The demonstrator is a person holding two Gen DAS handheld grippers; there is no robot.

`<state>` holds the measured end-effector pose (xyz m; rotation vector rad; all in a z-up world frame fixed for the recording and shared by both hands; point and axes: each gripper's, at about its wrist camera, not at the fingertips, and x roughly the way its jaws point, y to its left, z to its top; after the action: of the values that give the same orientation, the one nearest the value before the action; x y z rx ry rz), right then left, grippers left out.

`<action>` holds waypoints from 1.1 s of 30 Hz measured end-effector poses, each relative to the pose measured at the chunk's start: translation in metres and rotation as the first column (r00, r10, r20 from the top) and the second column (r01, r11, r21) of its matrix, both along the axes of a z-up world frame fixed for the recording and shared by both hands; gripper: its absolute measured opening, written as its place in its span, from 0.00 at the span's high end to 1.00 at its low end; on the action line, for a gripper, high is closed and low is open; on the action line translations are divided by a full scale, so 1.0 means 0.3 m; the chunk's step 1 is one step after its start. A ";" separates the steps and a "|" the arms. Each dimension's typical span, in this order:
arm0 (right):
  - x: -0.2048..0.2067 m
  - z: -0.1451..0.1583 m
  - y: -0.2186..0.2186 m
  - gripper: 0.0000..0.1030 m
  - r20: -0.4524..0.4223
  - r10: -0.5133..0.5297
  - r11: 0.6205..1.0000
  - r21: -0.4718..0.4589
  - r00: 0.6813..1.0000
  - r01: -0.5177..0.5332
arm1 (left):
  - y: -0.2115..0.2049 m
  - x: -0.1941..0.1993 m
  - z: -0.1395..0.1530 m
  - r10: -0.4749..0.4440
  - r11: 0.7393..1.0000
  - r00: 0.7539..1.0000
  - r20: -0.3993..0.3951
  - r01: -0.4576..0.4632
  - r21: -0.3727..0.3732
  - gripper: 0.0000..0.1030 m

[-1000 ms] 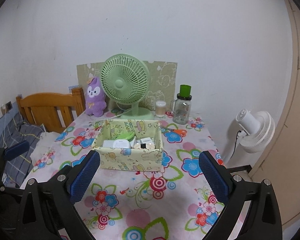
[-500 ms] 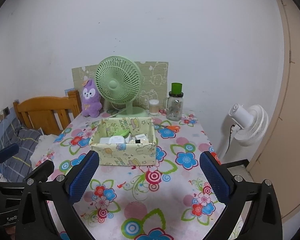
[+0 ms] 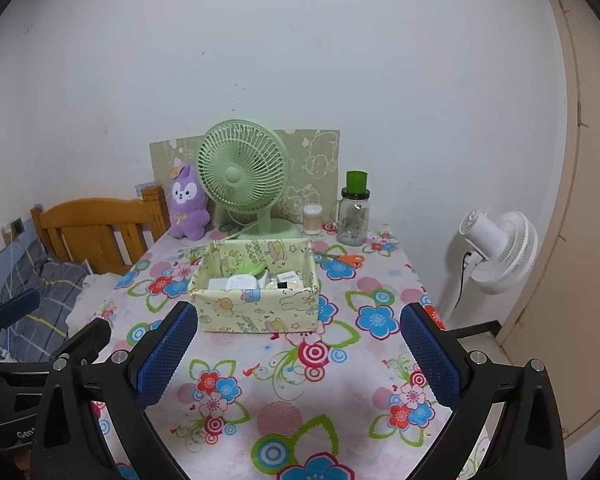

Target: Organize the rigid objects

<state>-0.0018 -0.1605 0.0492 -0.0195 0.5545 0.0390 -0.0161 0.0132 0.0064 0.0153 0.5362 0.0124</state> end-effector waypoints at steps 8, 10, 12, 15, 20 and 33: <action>-0.001 -0.006 -0.004 0.00 -0.011 -0.021 1.000 -0.003 1.000 0.021 | -0.009 0.002 0.004 -0.012 1.000 1.000 0.002 0.012 0.006 0.00; 0.000 -0.008 -0.003 0.00 -0.013 -0.023 1.000 -0.004 1.000 0.023 | -0.009 0.001 0.007 -0.015 1.000 1.000 0.005 0.015 0.005 0.00; 0.001 -0.008 0.002 0.00 -0.012 -0.024 1.000 -0.007 1.000 0.024 | -0.008 0.002 0.010 -0.015 1.000 1.000 0.007 0.015 0.005 0.00; 0.001 -0.009 0.000 0.00 -0.014 -0.023 1.000 -0.005 1.000 0.023 | -0.003 0.006 0.011 -0.010 1.000 1.000 0.006 0.010 0.004 0.00; 0.002 -0.011 -0.002 0.00 -0.017 -0.019 1.000 -0.008 1.000 0.019 | 0.008 0.011 0.013 -0.002 1.000 1.000 0.007 0.002 -0.004 0.00; 0.008 -0.019 -0.008 0.00 -0.015 -0.030 1.000 0.009 0.999 0.030 | 0.007 0.015 0.015 -0.008 1.000 1.000 0.006 0.008 -0.008 0.00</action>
<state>0.0006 -0.1628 0.0435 -0.0021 0.5695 0.0128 -0.0117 0.0154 0.0108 0.0098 0.5299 0.0024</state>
